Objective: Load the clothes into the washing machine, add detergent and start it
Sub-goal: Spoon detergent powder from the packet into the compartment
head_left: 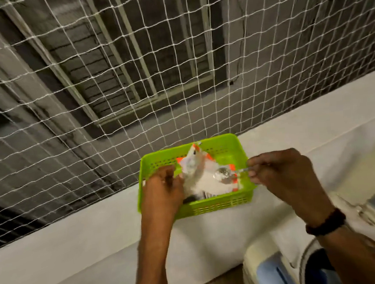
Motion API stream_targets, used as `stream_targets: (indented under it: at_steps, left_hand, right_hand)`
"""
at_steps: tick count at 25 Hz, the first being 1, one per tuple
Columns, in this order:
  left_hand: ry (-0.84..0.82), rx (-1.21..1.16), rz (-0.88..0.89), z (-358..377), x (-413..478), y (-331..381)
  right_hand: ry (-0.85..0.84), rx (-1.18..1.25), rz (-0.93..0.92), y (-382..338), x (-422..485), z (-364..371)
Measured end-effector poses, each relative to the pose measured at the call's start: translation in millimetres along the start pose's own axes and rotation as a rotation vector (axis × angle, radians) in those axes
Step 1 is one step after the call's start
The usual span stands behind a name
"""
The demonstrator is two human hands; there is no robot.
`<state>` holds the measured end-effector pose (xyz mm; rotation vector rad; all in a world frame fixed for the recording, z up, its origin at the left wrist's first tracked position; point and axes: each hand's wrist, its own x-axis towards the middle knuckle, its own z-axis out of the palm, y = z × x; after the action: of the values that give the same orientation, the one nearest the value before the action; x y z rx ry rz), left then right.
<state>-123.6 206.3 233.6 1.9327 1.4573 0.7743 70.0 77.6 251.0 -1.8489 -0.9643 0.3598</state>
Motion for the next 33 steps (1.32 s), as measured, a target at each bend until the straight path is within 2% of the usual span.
stream_targets:
  at_steps: [2,5,10,14,18,19,22,24,29,31,33]
  left_hand:
    - [-0.109,0.116,-0.039,4,2,-7]
    - [-0.176,0.269,-0.050,9,4,-11]
    - [-0.179,0.326,-0.070,11,9,-8]
    - [-0.191,0.285,-0.044,4,10,-7]
    - [-0.222,0.253,-0.016,-4,10,-8]
    - [-0.218,0.248,-0.016,-5,10,-8]
    - [-0.204,0.236,-0.014,-6,9,-8]
    - [-0.205,0.227,-0.017,-5,9,-7]
    - [-0.171,0.152,-0.058,-3,8,-11]
    - [-0.140,0.118,-0.078,-2,8,-11]
    - [-0.116,0.122,-0.082,0,9,-11]
  right_hand:
    - [0.051,-0.336,-0.137,-8,7,21]
    - [0.019,-0.479,-0.036,-19,17,47]
    - [-0.073,-0.508,0.014,-17,33,65]
    - [-0.140,-0.388,0.083,-15,43,72]
    - [-0.162,-0.452,0.038,-13,48,74]
    - [-0.203,-0.498,0.035,-10,50,75]
    - [-0.485,-0.534,0.118,-13,47,79]
    - [-0.543,-0.354,0.281,-11,47,83]
    - [-0.436,0.384,0.498,-17,39,75]
    - [-0.360,0.457,0.518,-14,40,71]
    - [-0.246,0.338,0.498,-4,45,68]
